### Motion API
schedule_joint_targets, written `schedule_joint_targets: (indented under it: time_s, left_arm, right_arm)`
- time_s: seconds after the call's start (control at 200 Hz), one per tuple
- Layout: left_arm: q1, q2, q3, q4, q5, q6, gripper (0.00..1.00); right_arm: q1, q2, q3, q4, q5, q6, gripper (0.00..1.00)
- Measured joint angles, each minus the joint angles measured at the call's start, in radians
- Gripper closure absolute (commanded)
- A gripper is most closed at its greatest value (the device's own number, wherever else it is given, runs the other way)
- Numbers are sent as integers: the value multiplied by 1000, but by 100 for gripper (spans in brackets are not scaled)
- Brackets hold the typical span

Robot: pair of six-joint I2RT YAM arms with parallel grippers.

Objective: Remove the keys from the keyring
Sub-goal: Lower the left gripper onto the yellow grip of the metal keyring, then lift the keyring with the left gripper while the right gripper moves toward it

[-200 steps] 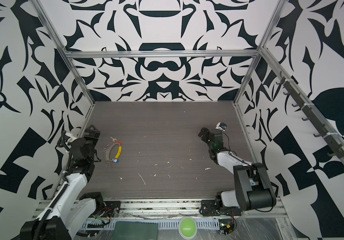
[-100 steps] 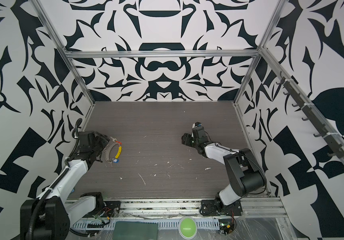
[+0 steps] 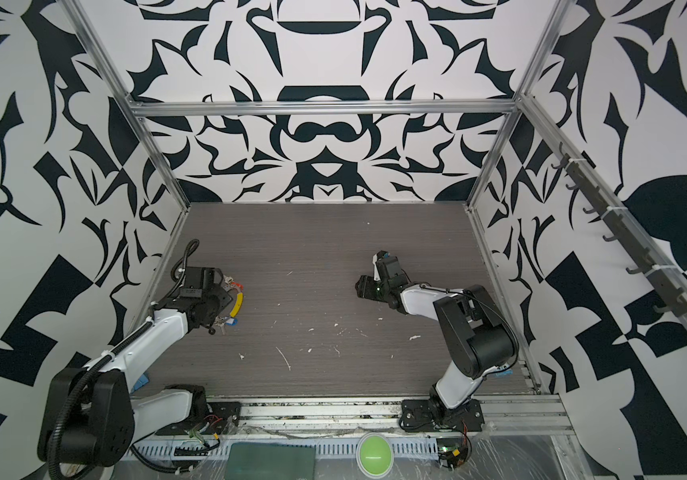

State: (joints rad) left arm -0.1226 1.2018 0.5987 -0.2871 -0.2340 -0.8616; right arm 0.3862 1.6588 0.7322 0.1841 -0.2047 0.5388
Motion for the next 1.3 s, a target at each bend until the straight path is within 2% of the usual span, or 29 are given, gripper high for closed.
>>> schedule_joint_targets:
  time_s: [0.165, 0.275, 0.415, 0.585, 0.855, 1.175, 1.3]
  left_arm:
    - [-91, 37, -7, 67, -29, 47, 39]
    - [-114, 132, 15, 79, -46, 82, 39]
    - [-141, 261, 74, 39, -85, 111, 38]
    - [-192, 349, 162, -21, -153, 130, 40]
    - [-225, 446, 253, -84, -175, 152, 52]
    - [-262, 481, 309, -173, -176, 166, 78]
    - [-300, 482, 316, -196, -177, 168, 83]
  right_arm:
    - [8, 14, 4, 19, -22, 0, 37]
    - [8, 14, 4, 21, -30, 0, 37]
    - [8, 14, 4, 22, -37, -1, 37]
    - [8, 14, 4, 22, -42, 0, 37]
    - [8, 13, 4, 21, -45, 0, 37]
    - [8, 2, 5, 13, -42, 0, 37]
    - [8, -8, 5, 12, -41, 0, 37]
